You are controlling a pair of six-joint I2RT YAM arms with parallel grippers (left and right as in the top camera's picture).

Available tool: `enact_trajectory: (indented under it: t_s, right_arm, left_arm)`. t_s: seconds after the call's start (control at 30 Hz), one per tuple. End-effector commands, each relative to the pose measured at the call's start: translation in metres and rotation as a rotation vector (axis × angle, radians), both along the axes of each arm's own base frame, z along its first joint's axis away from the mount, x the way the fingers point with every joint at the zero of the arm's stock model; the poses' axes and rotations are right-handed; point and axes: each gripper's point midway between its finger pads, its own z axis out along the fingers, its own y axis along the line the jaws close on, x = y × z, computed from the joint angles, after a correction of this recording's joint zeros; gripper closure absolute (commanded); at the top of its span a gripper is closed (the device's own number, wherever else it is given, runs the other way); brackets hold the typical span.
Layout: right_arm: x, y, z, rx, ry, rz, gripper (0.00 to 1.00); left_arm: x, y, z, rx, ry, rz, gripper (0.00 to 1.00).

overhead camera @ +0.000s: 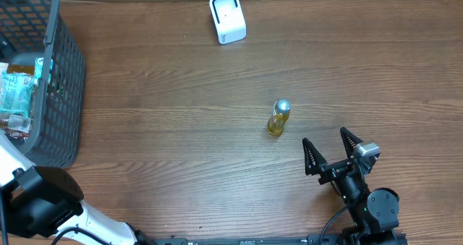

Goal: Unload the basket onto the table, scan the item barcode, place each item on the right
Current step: 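Reach the left gripper into the basket and grasp the green-lidded jar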

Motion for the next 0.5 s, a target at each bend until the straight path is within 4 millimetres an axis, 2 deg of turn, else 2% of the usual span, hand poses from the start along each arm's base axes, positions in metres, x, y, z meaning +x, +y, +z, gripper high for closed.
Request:
enact_trajectory:
  t_s: [0.0,0.13,0.23,0.47]
  right_arm:
    - [0.0,0.001,-0.003,-0.007,-0.002,0.0,0.0]
    - [0.0,0.001,-0.003,-0.007,-0.002,0.0,0.0]
    - [0.0,0.001,-0.003,-0.007,-0.002,-0.001,0.0]
    - [0.0,0.001,-0.003,-0.007,-0.002,0.0,0.0]
  left_arm:
    - [0.009,-0.015,-0.036,0.0,0.038,-0.186,0.0]
    - [0.012,-0.016,-0.066,-0.008,0.056,-0.221,0.0]
    - [0.017,-0.019,-0.08,-0.009,0.048,-0.263,0.0]
    - [0.026,-0.017,-0.099,-0.025,0.036,-0.281,0.0]
